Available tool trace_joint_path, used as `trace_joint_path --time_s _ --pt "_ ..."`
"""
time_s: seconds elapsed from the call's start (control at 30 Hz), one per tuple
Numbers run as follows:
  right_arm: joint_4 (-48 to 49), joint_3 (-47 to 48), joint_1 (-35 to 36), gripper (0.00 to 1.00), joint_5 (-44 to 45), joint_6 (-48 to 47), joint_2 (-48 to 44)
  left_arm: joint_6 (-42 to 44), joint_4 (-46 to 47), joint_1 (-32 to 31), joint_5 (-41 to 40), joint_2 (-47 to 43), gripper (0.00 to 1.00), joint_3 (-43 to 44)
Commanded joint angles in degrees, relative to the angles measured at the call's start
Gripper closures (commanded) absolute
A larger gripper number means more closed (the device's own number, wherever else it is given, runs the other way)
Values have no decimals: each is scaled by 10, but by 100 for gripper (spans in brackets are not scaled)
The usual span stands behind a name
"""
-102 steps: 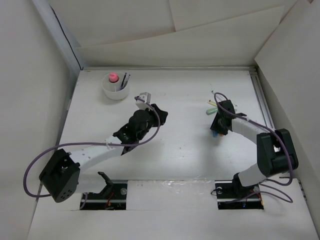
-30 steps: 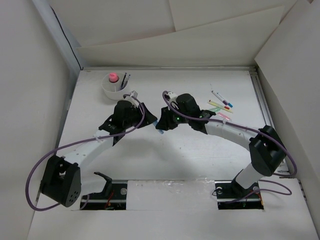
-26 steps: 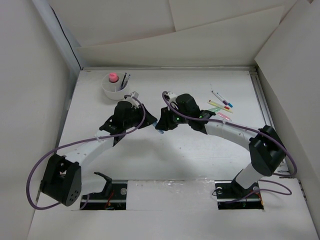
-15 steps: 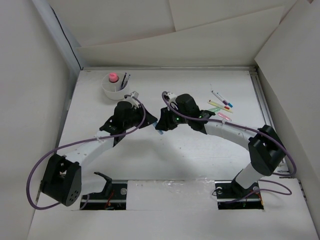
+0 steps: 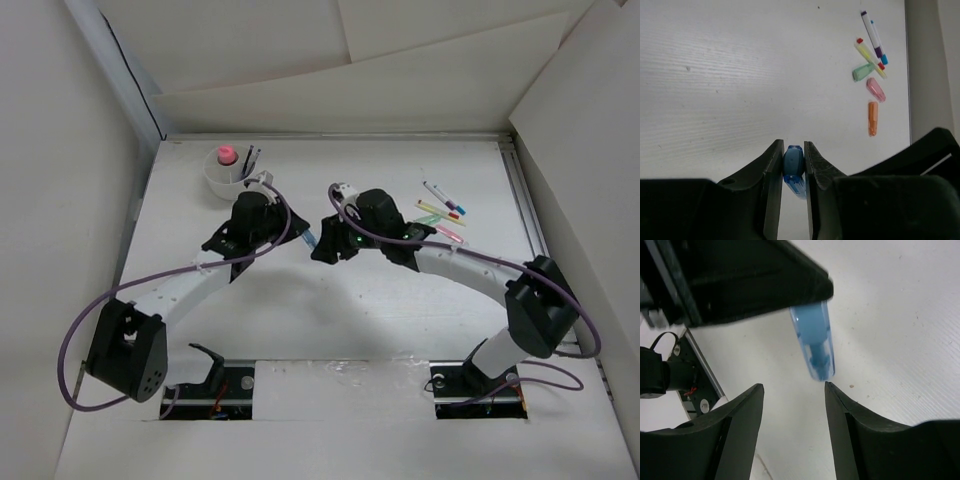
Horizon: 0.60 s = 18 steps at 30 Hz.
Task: Sort the stationery into containers
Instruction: Pass the stationery from the right arm to the left, then place the stationery into the container
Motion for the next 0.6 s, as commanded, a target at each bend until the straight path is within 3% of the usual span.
trace_joint_path --time_s 0.0,0.2,0.33,0.57 --pt "30 -12 4 42 20 -8 -47 13 -4 1 -58 9 100 54" --pt "30 -42 -15 42 105 18 -107 10 -30 49 -135 47 100 141" --pt "37 -57 -43 42 123 44 -126 -19 -10 102 -151 59 100 147" --pt "37 -62 -60 42 123 49 -131 -45 -24 165 -251 81 100 159"
